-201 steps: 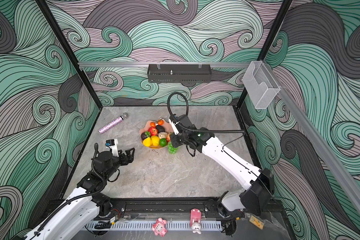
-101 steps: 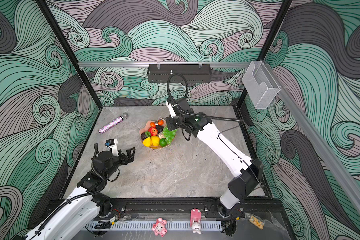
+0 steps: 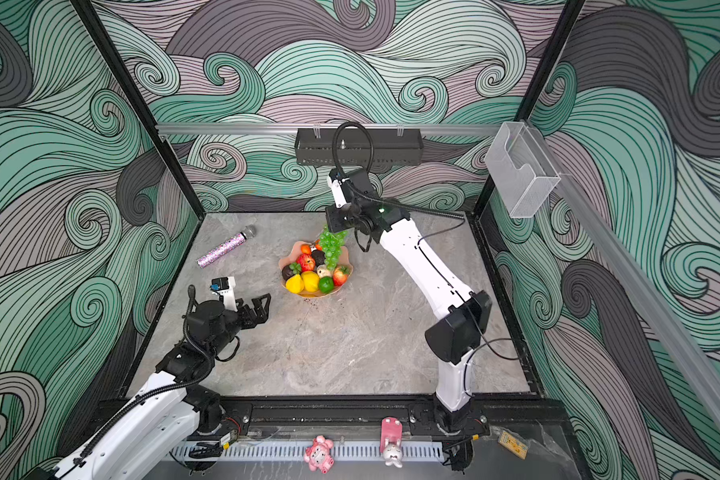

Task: Place and organize the fake fruits in the fruit bowl
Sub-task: 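Lift the grapes with the right gripper and carry them over the bowl, then lower the grapes onto the bowl's far side and open the right gripper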

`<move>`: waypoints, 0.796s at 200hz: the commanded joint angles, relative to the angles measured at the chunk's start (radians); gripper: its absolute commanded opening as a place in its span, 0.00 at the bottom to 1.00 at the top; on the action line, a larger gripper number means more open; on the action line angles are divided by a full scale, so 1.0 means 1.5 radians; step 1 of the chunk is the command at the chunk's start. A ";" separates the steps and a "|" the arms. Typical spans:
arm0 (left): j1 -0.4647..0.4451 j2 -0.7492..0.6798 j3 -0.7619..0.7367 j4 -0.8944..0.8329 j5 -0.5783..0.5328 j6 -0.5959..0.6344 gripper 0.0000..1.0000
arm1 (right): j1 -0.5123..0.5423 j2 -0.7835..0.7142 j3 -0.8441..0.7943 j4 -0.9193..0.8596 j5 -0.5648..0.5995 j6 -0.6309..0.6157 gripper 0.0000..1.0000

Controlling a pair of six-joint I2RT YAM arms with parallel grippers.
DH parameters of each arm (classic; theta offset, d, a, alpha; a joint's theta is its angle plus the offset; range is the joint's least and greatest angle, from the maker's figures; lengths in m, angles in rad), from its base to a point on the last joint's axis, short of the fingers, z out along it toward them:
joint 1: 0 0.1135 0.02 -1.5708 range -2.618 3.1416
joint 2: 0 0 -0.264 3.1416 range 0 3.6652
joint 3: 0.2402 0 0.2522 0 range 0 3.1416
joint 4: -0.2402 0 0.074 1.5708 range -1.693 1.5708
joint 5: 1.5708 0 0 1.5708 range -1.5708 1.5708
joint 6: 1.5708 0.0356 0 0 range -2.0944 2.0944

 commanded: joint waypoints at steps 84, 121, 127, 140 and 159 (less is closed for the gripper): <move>0.033 0.007 -0.007 0.020 0.039 -0.019 0.99 | -0.030 0.090 0.056 -0.034 -0.022 -0.007 0.01; 0.043 0.016 -0.006 0.023 0.050 -0.023 0.99 | -0.030 0.077 0.006 -0.032 -0.030 -0.010 0.01; 0.044 0.018 -0.006 0.024 0.052 -0.023 0.99 | -0.030 0.073 -0.001 -0.032 -0.030 -0.009 0.01; 0.048 0.020 -0.006 0.024 0.055 -0.025 0.99 | -0.030 0.071 -0.013 -0.032 -0.029 -0.011 0.01; 0.052 0.021 -0.006 0.026 0.058 -0.026 0.99 | -0.030 0.075 -0.021 -0.031 -0.024 -0.015 0.02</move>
